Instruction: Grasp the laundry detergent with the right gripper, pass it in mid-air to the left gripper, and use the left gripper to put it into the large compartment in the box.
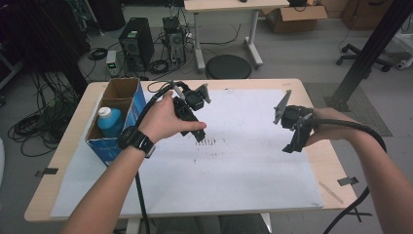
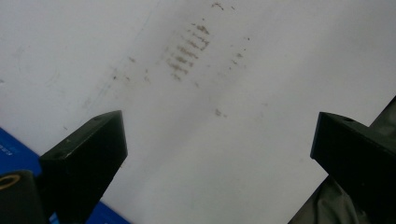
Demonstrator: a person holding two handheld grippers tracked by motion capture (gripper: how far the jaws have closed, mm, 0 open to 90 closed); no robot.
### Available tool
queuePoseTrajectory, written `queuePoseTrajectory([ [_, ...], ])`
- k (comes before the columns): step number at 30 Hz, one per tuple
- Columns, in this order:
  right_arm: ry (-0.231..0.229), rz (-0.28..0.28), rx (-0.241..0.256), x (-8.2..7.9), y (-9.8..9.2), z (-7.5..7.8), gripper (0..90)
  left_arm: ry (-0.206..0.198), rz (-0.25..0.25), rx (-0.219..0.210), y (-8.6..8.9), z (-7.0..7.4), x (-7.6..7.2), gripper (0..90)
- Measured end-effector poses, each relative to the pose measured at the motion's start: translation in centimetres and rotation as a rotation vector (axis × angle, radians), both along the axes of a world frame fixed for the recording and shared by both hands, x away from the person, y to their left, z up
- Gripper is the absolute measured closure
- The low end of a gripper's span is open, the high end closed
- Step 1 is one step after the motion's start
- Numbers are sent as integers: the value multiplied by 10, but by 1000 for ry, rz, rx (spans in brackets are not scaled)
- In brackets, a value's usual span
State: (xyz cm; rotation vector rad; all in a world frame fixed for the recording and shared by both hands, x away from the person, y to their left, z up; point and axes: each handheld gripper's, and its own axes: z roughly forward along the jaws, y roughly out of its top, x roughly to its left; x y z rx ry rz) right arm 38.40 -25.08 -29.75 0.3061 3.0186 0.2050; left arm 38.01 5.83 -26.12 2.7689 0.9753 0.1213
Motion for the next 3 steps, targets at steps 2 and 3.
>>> queuePoseTrajectory([
  [2,0,-1,-3,-1,1,0,59,-5,4,-6,1,0,0,44],
  [3,1,0,-5,-1,1,0,59,-6,6,-5,1,0,0,43],
])
